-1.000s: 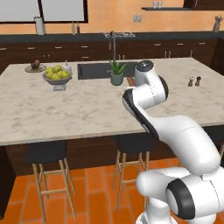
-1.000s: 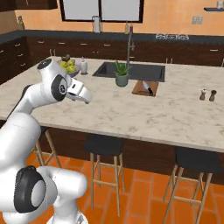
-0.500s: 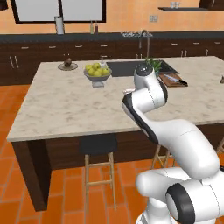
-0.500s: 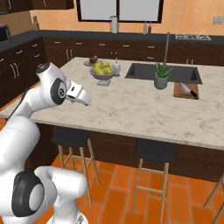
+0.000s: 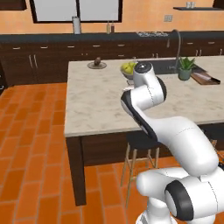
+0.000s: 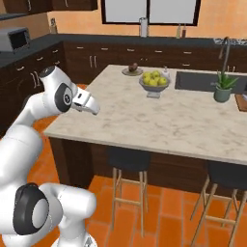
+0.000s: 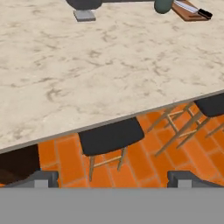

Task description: Pick up the knife from the drawer and place it on the cutting board. Then place the meat from the plate to the cutting board.

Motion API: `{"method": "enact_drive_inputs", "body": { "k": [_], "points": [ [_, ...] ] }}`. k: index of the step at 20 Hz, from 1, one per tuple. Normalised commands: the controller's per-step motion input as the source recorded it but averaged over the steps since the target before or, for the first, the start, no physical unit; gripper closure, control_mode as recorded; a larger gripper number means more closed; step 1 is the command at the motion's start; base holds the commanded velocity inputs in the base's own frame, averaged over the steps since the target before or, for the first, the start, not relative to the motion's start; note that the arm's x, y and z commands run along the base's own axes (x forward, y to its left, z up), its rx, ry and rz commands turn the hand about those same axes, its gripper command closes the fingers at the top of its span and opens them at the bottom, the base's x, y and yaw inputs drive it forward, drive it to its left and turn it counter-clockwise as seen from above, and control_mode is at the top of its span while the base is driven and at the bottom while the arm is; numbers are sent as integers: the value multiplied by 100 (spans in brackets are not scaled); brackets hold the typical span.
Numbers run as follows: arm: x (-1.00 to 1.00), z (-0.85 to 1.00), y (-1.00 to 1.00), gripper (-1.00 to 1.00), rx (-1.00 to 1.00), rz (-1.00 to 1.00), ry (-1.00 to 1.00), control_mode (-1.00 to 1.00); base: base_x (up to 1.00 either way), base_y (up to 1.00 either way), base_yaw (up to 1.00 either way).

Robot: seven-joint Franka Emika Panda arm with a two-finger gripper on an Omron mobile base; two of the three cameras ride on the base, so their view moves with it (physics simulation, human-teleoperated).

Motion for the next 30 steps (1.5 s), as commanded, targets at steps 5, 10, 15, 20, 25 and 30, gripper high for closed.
{"method": "enact_drive_inputs", "body": {
  "k": [5,10,15,20,25,30],
  "points": [
    [0,0,0,-100,0,0,0,100,15,100,-9],
    [0,0,0,-100,0,0,0,100,23,100,-13],
    [0,0,0,-100,0,0,0,100,43,100,-21],
    [0,0,0,-100,0,0,0,100,52,100,-29],
    [0,0,0,-100,0,0,0,100,62,100,-33],
    [0,0,0,-100,0,0,0,100,83,80,-39]
  ]
}}
